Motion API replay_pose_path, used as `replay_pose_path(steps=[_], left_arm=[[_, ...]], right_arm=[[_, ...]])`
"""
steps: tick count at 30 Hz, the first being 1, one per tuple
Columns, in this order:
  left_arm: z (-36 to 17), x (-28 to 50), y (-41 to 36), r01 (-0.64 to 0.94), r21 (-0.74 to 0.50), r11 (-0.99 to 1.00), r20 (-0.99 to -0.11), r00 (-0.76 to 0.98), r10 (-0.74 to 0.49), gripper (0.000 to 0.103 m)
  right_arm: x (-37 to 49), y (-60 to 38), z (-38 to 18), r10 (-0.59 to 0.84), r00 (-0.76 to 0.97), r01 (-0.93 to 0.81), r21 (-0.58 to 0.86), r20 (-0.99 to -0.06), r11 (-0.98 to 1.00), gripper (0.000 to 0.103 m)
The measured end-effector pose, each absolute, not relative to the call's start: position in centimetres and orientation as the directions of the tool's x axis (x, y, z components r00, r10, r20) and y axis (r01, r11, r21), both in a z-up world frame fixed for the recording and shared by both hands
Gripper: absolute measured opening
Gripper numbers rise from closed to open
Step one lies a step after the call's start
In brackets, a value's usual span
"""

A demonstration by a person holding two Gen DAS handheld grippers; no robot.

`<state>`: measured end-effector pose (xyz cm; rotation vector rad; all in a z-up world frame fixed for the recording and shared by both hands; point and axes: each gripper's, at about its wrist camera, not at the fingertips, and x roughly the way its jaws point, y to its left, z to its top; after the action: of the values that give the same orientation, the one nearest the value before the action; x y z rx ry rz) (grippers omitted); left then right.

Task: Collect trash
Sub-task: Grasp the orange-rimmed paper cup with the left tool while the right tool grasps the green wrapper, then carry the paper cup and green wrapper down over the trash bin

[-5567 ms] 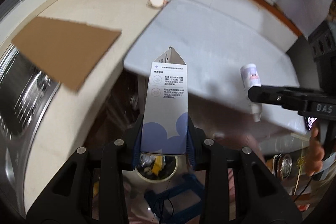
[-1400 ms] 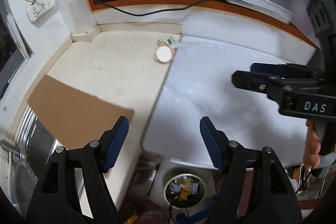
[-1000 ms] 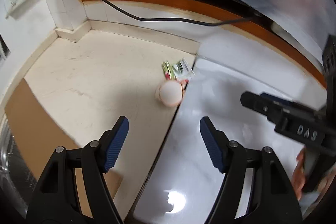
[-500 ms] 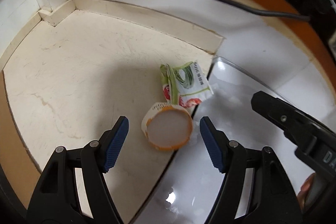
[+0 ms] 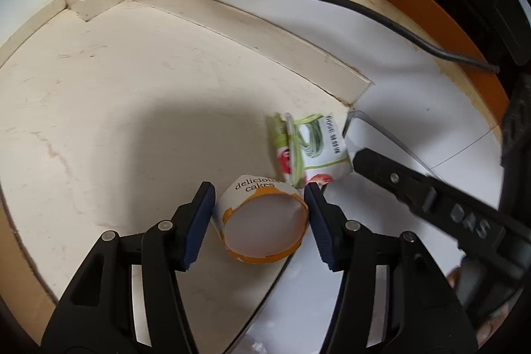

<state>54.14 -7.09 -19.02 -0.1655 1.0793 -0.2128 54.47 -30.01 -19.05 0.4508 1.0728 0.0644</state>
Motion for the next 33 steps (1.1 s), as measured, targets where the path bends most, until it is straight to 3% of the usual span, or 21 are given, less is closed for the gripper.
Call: replay_pose_path(steps=[8,15,17,24,33], left_arm=[[-18.2,54.0,-4.5,0.028,-0.203,0.979,-0.845,0.499,-0.190,0.053],[-17.5,53.8,-3.0,-0.021,-0.215,0.976,-0.838,0.517,-0.174,0.053],[-17.3,53.5,-2.7,-0.029,-0.214,0.976,-0.839,0.518,-0.169,0.053],[-15.3,50.5,-2.0,-0.037,-0.206,0.978,-0.844,0.512,-0.159,0.053],[-9.7,40.8,-0.7,0.007,-0.195,0.981,-0.841,0.514,-0.171,0.053]], right_arm=[[55.9,-28.7,-20.6,0.275,0.490,0.172,0.402,-0.827,0.899,0.039],[56.7,-27.0,-21.1,0.258,0.477,0.144,0.364,-0.840,0.920,0.011],[56.3,-26.6,-21.1,0.254,0.487,0.136,0.360,-0.836,0.923,0.007],[52.4,-26.0,-18.5,0.286,0.509,0.113,0.392,-0.812,0.913,0.006],[42.7,-22.4,-12.5,0.357,0.476,0.007,0.409,-0.804,0.912,0.006]])
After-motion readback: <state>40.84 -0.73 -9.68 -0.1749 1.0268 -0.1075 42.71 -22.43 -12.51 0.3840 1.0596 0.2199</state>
